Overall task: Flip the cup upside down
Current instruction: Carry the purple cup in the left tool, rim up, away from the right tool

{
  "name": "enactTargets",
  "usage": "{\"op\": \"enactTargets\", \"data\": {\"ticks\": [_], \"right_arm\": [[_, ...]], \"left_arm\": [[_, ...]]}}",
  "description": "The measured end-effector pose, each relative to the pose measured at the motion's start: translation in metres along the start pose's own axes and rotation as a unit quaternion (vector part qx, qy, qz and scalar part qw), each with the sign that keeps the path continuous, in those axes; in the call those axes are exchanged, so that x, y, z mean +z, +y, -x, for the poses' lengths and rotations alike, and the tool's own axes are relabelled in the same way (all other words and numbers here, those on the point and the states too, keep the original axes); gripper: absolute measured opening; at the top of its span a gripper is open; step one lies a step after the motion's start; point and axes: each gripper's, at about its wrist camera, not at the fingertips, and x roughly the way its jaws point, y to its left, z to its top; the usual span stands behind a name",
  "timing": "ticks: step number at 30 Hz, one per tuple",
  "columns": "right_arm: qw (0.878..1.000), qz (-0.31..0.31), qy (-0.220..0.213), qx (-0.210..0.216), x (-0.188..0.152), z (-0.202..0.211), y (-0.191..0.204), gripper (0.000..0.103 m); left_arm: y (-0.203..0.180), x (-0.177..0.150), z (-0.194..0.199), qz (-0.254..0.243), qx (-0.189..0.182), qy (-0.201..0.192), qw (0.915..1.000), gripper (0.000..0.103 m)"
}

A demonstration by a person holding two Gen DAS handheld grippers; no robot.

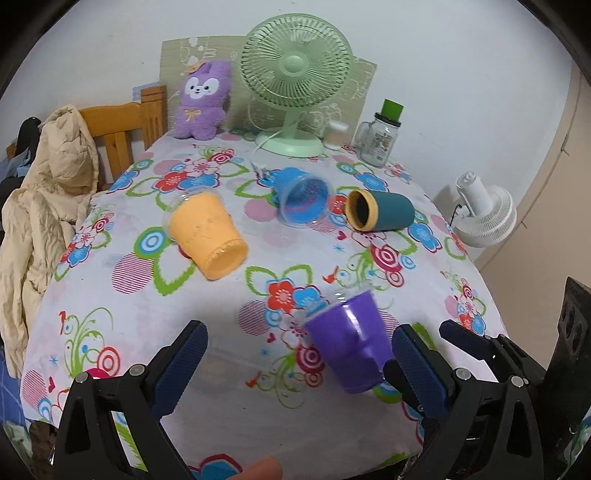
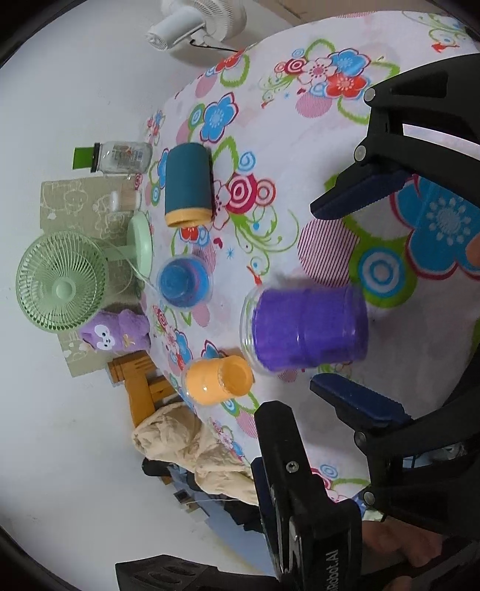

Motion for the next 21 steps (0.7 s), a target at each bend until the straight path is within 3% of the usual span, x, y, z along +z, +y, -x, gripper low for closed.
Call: {"op": "enactTargets", "data": {"ticks": [9, 13, 21], "right_arm": [[1.0, -0.028, -0.006, -0.003, -0.007, 0.013, -0.026, 0.088], [0.999, -0.034, -0.004, -0.008, -0.013, 0.017, -0.037, 0.088], [0.999, -0.051, 0.005, -0.016, -0.023, 0.021, -0.057, 0.088]], "left_arm": [[-0.012, -0.003, -0.01, 0.008, 0.001, 0.003, 1.0, 0.103], [-0.018, -0.006, -0.022, 0.011, 0.005, 0.023, 0.9997, 0.103], [-0.044, -0.01, -0.037, -0.018, 0.004, 0.034, 0.9993, 0.103]]}}
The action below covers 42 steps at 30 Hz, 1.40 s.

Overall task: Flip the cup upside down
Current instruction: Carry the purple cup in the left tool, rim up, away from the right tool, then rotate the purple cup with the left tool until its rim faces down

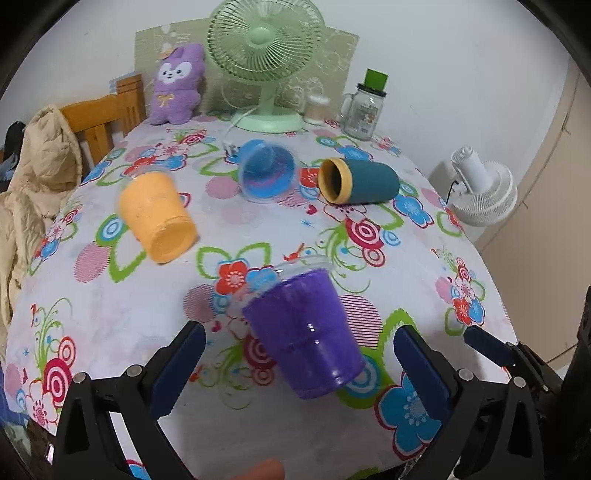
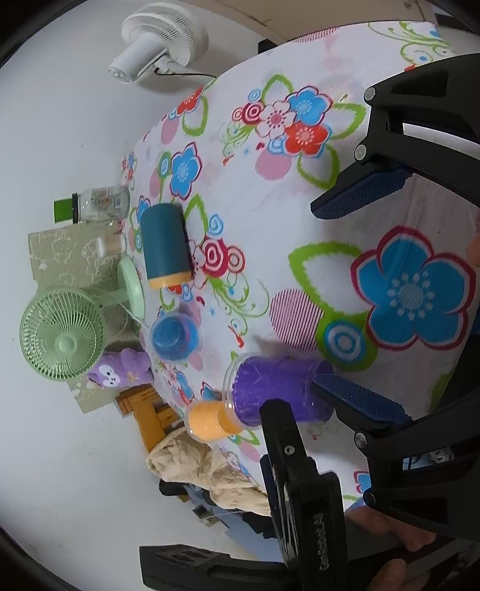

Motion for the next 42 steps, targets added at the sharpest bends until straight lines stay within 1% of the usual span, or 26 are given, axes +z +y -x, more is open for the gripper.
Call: {"op": "enactTargets", "data": {"ticks": [9, 11, 13, 16, 17, 18, 19, 24, 25, 34, 38, 42], "right_arm": [[1.0, -0.005, 0.002, -0.002, -0.006, 0.004, -0.011, 0.088], [1.0, -0.009, 0.003, 0.0, -0.007, 0.003, -0.011, 0.088], [1.0, -0.013, 0.004, 0.001, -0.007, 0.002, -0.013, 0.088], [1.0, -0.014, 0.005, 0.003, -0.009, 0.002, -0.012, 0.088], [1.0, -0.014, 0.005, 0.002, -0.009, 0.002, -0.011, 0.088], [1.0, -0.014, 0.006, 0.003, -0.009, 0.001, -0.011, 0.088], [1.0, -0.014, 0.008, 0.003, -0.009, 0.001, -0.011, 0.088], [1.0, -0.015, 0.008, 0.003, -0.009, 0.0, -0.01, 0.088], [1.0, -0.014, 0.007, 0.003, -0.009, 0.0, -0.01, 0.088], [1.0, -0.016, 0.009, 0.005, -0.009, -0.001, -0.01, 0.088], [1.0, -0.012, 0.01, 0.006, -0.009, -0.001, -0.008, 0.088], [1.0, -0.01, 0.01, 0.008, -0.008, -0.002, -0.007, 0.088]], "left_arm": [[-0.003, -0.003, -0.019, 0.003, 0.015, 0.015, 0.9998, 0.103], [-0.003, -0.004, -0.021, 0.003, 0.015, 0.014, 0.9998, 0.1], [-0.002, -0.005, -0.024, 0.001, 0.019, 0.019, 0.9996, 0.091], [-0.002, -0.006, -0.025, 0.0, 0.016, 0.021, 0.9997, 0.082], [-0.001, -0.006, -0.025, -0.001, 0.014, 0.019, 0.9997, 0.081], [-0.001, -0.006, -0.025, -0.003, 0.015, 0.02, 0.9997, 0.078], [-0.002, -0.006, -0.026, -0.007, 0.013, 0.022, 0.9996, 0.072], [0.001, -0.009, -0.033, -0.008, 0.005, 0.043, 0.999, 0.062], [0.001, -0.01, -0.034, -0.009, 0.007, 0.045, 0.9989, 0.058], [0.005, -0.004, -0.021, -0.011, 0.007, 0.03, 0.9995, 0.057], [0.009, 0.0, -0.015, -0.012, 0.018, 0.039, 0.999, 0.057], [0.014, 0.002, -0.009, -0.012, 0.014, 0.052, 0.9985, 0.058]]}}
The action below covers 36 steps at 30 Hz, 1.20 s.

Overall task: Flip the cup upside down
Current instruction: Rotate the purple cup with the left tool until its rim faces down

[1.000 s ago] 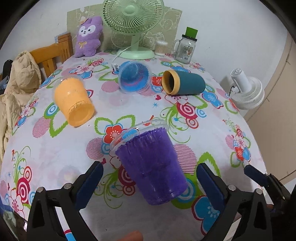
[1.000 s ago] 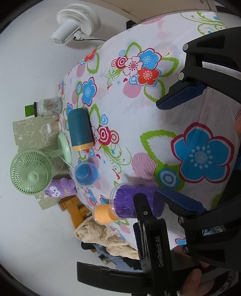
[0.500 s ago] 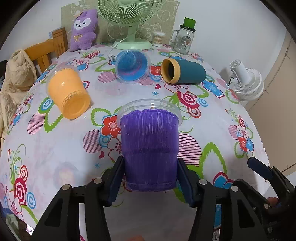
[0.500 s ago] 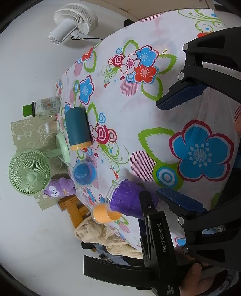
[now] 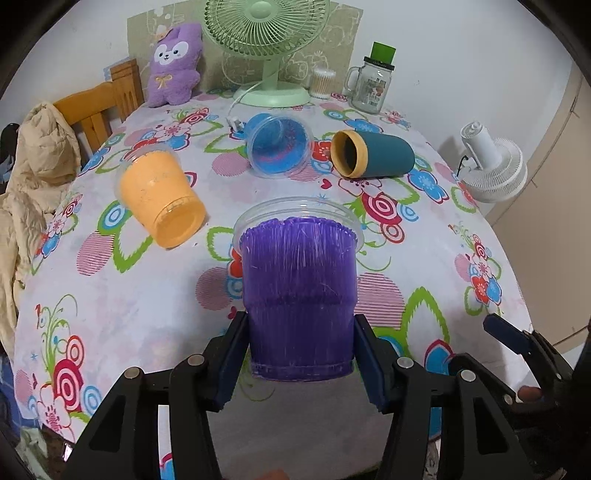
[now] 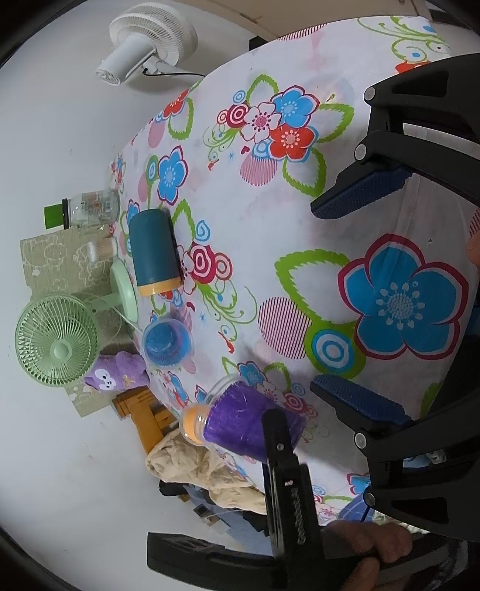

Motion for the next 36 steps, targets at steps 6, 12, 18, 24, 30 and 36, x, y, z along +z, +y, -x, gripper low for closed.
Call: {"op": "enactTargets", "data": {"ticks": [6, 12, 18, 24, 30, 36], "right_arm": [[1.0, -0.001, 0.002, 0.004, 0.002, -0.004, 0.002, 0.088], [1.0, 0.009, 0.003, 0.005, 0.004, -0.005, 0.007, 0.088], [1.0, 0.012, 0.008, 0.004, 0.003, -0.007, 0.01, 0.088], [1.0, 0.017, 0.009, 0.004, 0.004, -0.008, 0.013, 0.088], [1.0, 0.02, 0.011, 0.005, 0.005, -0.011, 0.016, 0.088], [1.0, 0.023, 0.011, 0.006, 0.006, -0.011, 0.017, 0.088]], "left_arm": [[0.004, 0.002, 0.013, -0.006, 0.001, -0.002, 1.0, 0.058], [0.005, 0.002, 0.015, -0.009, -0.004, 0.001, 1.0, 0.058], [0.005, 0.003, 0.017, -0.009, -0.004, -0.003, 1.0, 0.058], [0.006, 0.003, 0.019, -0.008, -0.006, -0.005, 0.9999, 0.058], [0.008, 0.003, 0.02, -0.008, -0.006, -0.005, 0.9999, 0.058], [0.012, 0.005, 0.023, -0.006, -0.008, -0.007, 0.9999, 0.058]]}}
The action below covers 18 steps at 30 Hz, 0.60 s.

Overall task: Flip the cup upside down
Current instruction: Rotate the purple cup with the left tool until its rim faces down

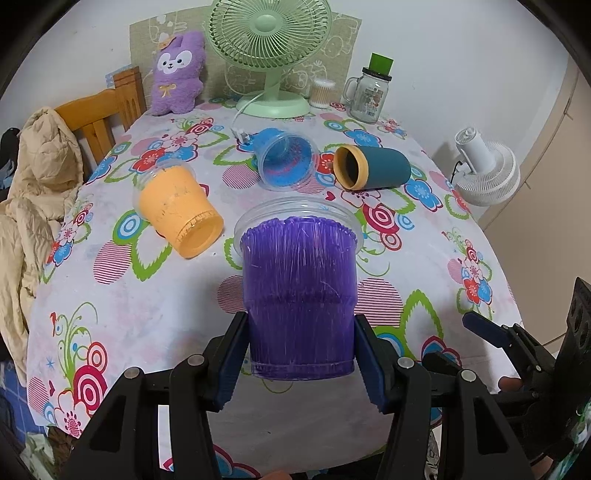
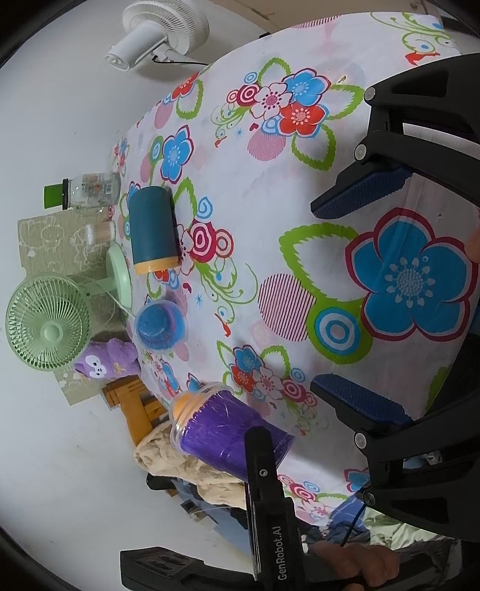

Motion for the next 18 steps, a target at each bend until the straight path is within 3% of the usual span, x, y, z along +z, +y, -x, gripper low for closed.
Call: {"op": "enactTargets", "data": {"ticks": [18], "right_arm": [[1.0, 0.002, 0.001, -0.002, -0.0003, -0.0004, 0.0019, 0.088]], "left_arm": [[-0.0027, -0.0003, 0.0009, -0.003, -0.003, -0.005, 1.0, 0.058]]}}
